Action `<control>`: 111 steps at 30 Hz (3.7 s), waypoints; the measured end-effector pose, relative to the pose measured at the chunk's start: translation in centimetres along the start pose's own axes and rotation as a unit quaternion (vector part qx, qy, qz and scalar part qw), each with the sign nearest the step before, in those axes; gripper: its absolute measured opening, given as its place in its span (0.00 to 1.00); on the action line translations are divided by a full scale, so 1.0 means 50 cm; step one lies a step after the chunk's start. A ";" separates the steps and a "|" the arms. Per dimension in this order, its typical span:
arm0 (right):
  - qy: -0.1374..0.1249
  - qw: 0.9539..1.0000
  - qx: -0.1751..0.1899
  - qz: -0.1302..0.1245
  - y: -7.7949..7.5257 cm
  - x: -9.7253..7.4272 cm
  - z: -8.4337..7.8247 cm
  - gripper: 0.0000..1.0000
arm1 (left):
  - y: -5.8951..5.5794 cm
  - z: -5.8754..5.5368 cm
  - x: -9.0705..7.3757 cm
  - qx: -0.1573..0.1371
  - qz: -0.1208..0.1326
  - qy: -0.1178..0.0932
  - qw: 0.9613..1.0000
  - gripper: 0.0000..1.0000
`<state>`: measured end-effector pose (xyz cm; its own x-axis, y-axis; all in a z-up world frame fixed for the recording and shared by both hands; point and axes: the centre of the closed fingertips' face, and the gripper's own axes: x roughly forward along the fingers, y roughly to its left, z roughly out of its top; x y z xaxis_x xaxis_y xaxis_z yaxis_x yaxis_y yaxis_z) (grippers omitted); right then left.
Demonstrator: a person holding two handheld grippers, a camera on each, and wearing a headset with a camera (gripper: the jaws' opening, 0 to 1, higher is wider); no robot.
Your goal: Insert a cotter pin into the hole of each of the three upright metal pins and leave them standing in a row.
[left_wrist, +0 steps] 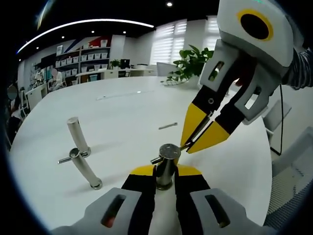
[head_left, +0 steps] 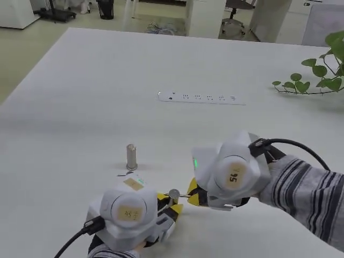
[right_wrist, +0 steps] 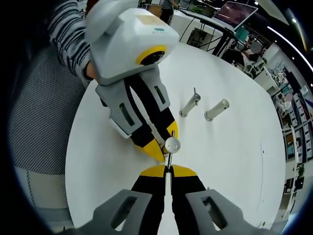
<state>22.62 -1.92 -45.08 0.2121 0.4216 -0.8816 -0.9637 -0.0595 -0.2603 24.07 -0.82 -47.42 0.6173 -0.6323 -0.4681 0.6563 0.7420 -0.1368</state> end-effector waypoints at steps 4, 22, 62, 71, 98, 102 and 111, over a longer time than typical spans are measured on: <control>-0.001 1.000 0.000 -0.001 -0.001 0.002 0.005 0.00 | 0.000 0.000 0.000 0.000 0.002 -0.001 1.000 0.10; -0.015 1.000 0.014 -0.011 -0.007 -0.006 0.012 0.04 | 0.000 -0.001 0.001 -0.006 0.008 -0.001 1.000 0.11; -0.043 0.999 0.015 -0.019 -0.006 0.001 0.025 0.00 | 0.001 -0.003 0.004 -0.027 0.033 0.000 0.999 0.12; -0.063 0.995 0.071 -0.014 -0.008 -0.001 0.029 0.08 | -0.001 -0.008 -0.013 -0.016 0.016 0.011 1.000 0.24; -0.113 0.971 0.206 0.032 -0.006 0.045 0.046 0.09 | -0.009 0.013 -0.109 -0.021 -0.016 -0.007 1.000 0.55; -0.113 0.973 0.200 0.030 -0.006 0.044 0.047 0.09 | -0.007 0.015 -0.121 -0.020 -0.016 -0.010 1.000 0.58; -0.106 0.976 0.189 0.028 -0.016 0.045 0.051 0.08 | 0.004 0.020 -0.150 -0.012 -0.003 -0.021 1.000 0.64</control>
<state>23.47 1.35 -45.85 0.1576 0.6074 -0.7786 -0.9724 0.2330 -0.0151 20.00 3.83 -43.08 0.6306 -0.6458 -0.4304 0.6503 0.7424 -0.1612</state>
